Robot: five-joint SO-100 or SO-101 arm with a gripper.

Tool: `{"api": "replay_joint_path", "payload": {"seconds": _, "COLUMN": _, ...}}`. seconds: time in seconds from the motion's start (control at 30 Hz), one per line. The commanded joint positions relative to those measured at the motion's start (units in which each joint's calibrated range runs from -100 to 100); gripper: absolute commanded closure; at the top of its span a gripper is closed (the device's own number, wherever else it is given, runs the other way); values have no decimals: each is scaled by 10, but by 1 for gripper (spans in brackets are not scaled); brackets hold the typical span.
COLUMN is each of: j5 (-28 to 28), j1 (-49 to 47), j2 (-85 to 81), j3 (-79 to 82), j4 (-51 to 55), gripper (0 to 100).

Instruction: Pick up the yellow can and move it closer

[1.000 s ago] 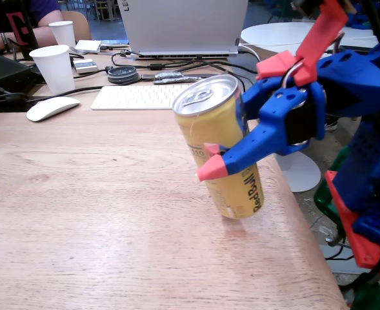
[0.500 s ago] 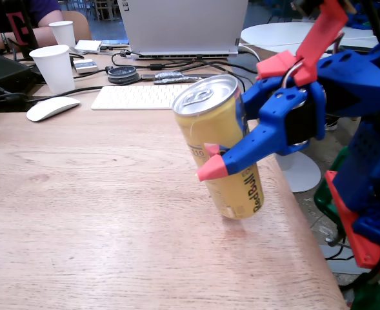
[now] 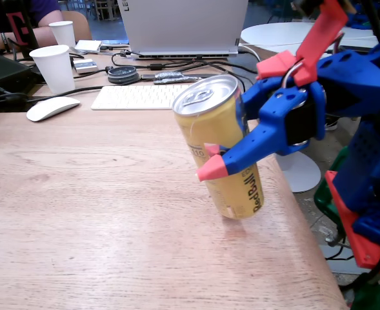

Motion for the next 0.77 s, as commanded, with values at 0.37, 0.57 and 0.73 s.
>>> {"api": "replay_joint_path", "payload": {"seconds": 0.37, "j5": 2, "j1": 4, "j2": -30, "j3": -56, "j4": -4, "gripper": 78}}
{"api": "replay_joint_path", "payload": {"seconds": 0.57, "j5": 2, "j1": 4, "j2": -30, "j3": -54, "j4": -4, "gripper": 78}}
{"api": "replay_joint_path", "payload": {"seconds": 0.73, "j5": 2, "j1": 4, "j2": -30, "j3": -35, "j4": -4, "gripper": 78}}
